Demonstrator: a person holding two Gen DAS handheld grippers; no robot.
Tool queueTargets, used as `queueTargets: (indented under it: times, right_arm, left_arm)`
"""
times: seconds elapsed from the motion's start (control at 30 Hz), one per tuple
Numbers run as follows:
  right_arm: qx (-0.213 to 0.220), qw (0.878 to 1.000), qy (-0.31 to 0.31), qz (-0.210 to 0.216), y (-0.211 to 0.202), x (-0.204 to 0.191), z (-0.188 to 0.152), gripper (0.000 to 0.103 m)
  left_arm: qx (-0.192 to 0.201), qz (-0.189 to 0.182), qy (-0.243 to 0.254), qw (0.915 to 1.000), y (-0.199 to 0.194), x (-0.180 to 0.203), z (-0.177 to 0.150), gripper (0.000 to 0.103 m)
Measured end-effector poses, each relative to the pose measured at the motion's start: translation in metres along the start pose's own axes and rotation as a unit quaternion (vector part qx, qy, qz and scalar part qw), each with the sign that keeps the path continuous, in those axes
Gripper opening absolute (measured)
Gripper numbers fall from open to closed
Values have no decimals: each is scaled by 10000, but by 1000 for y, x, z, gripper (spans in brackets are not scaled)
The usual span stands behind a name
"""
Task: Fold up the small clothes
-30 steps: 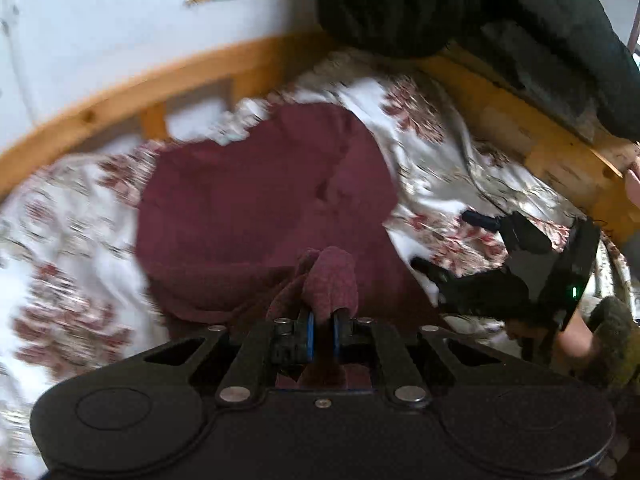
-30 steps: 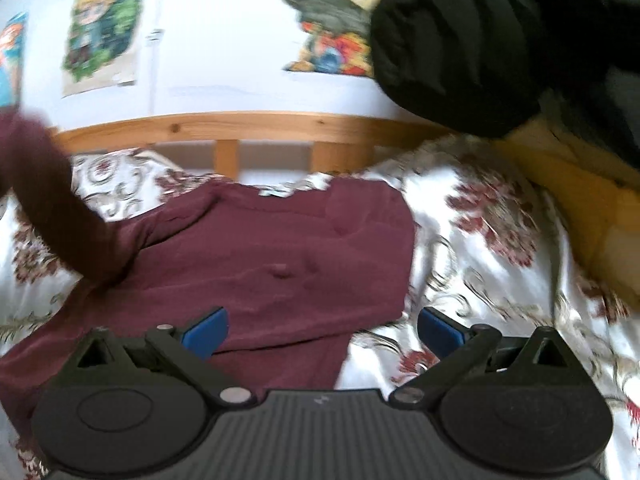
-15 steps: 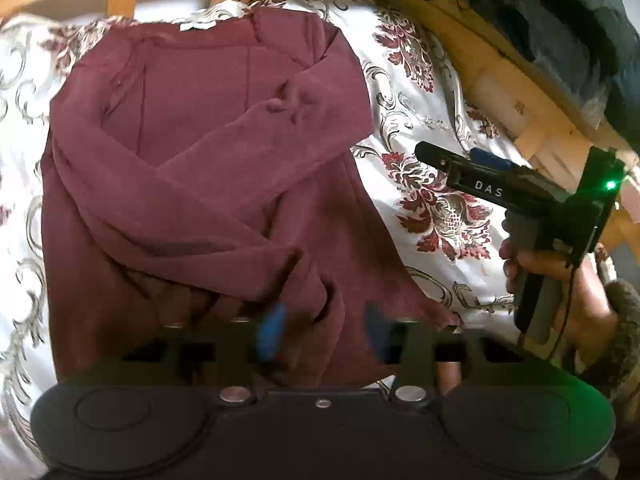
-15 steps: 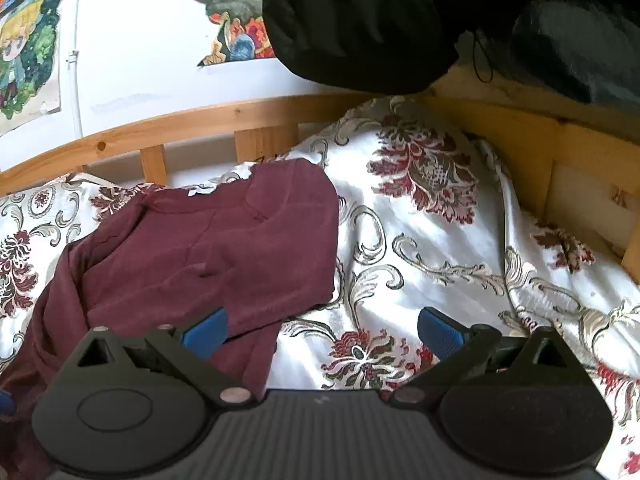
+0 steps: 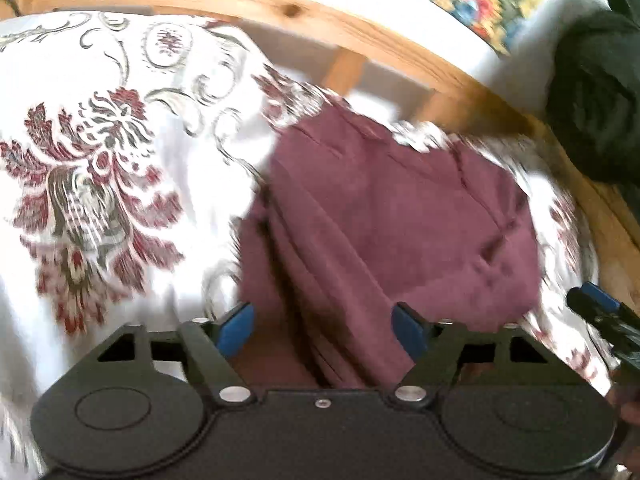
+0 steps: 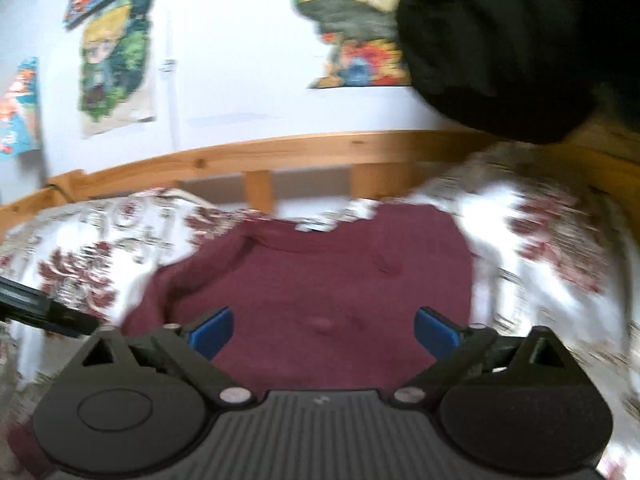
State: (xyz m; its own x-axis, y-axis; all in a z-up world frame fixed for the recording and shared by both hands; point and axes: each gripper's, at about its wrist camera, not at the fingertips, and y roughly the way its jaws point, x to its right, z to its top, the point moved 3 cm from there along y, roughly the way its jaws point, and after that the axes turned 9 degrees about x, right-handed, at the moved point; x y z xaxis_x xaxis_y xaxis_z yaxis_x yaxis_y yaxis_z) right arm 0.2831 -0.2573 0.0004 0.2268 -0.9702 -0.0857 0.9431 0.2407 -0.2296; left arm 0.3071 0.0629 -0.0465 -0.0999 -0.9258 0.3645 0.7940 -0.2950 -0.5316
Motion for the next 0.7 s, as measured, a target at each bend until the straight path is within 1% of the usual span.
queueTargets:
  times: [0.03, 0.07, 0.13, 0.2, 0.23, 0.3, 0.37, 0.43, 0.47, 0.53, 0.6, 0.67, 0.7]
  right_arm:
    - [-52, 9999, -30, 161, 12, -6, 7, 92]
    - [-102, 9995, -64, 286, 22, -12, 13, 90]
    - [-249, 9974, -144, 653, 49, -29, 30, 84]
    - [-410, 9939, -154, 1010, 77, -46, 42, 74]
    - [-494, 9918, -151, 1168, 91, -56, 47, 70]
    - [-719, 9854, -137, 1537, 124, -79, 57, 56]
    - [-944, 9791, -163, 1796, 153, -102, 59, 51]
    - [-1276, 9708, -261, 2014, 183, -126, 58, 50]
    - [-1452, 9666, -332, 2085, 197, -138, 56, 50]
    - [-1878, 9574, -569, 2119, 224, -164, 49, 50]
    - [-2242, 9513, -871, 1926, 242, -182, 39, 50]
    - [-2629, 9410, -1161, 1788, 257, -194, 28, 50]
    - [-2820, 9349, -1245, 1757, 264, -199, 23, 46]
  left_arm:
    - [64, -24, -59, 10000, 7, -8, 2, 63]
    - [88, -80, -171, 9998, 14, -15, 3, 60]
    - [82, -251, -516, 9983, 23, -28, 3, 46]
    - [100, -442, -822, 9956, 30, -38, 1, 38]
    - [107, -519, -921, 9943, 33, -42, 1, 34]
    - [147, -681, -1036, 9922, 37, -45, 3, 30]
    - [214, -808, -1130, 9901, 40, -49, 6, 29]
    - [259, -913, -1258, 9875, 43, -52, 8, 28]
    - [253, -927, -1332, 9864, 45, -55, 8, 27]
    - [154, -948, -1475, 9844, 50, -59, 5, 18]
    - [101, -980, -1565, 9828, 54, -60, 3, 16]
    - [104, -1024, -1601, 9817, 56, -61, 2, 14]
    - [101, -1038, -1605, 9815, 57, -62, 2, 12]
